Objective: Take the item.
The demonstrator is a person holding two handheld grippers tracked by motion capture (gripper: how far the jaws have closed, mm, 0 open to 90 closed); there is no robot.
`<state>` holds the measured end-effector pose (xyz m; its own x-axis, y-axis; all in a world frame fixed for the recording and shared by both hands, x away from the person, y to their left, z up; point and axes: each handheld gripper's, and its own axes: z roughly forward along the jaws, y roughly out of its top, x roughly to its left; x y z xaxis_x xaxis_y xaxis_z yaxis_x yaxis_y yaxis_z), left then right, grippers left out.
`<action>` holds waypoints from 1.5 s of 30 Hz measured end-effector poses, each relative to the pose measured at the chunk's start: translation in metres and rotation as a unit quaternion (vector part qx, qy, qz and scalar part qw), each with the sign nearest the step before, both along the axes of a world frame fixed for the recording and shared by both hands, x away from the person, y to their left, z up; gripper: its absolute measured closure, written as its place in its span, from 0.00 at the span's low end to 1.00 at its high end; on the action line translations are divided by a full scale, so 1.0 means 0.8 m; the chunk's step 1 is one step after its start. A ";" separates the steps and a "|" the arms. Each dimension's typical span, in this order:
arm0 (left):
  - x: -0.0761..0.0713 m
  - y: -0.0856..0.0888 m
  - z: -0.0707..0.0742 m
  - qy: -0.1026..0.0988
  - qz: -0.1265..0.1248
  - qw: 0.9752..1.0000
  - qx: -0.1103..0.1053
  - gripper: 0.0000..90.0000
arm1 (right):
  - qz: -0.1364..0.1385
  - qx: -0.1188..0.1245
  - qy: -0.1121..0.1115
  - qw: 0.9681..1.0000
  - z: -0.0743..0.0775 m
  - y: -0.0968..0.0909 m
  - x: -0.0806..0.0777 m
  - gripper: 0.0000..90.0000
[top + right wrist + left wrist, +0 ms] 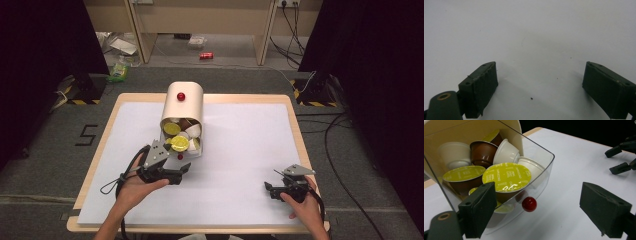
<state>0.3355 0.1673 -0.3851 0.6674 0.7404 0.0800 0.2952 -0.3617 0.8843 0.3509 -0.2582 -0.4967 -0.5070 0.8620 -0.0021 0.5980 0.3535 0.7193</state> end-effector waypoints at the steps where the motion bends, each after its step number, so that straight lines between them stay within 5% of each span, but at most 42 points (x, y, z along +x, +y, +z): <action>1: 0.000 0.000 0.000 0.000 0.000 1.000 0.003 0.16 | 0.000 0.000 0.001 1.000 0.000 0.000 0.000 0.15; 18: -0.002 -0.002 0.001 0.004 0.003 1.000 0.006 0.16 | 0.000 0.000 0.001 1.000 0.000 0.000 0.000 0.15; 45: 0.019 0.006 0.023 0.008 0.018 1.000 0.008 0.17 | 0.000 0.000 0.000 1.000 0.000 0.000 0.000 0.15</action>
<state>0.3504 0.1722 -0.3666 0.6419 0.7625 0.0813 0.3230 -0.3650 0.8732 0.3509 -0.2581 -0.4967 -0.5066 0.8622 -0.0028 0.5982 0.3538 0.7190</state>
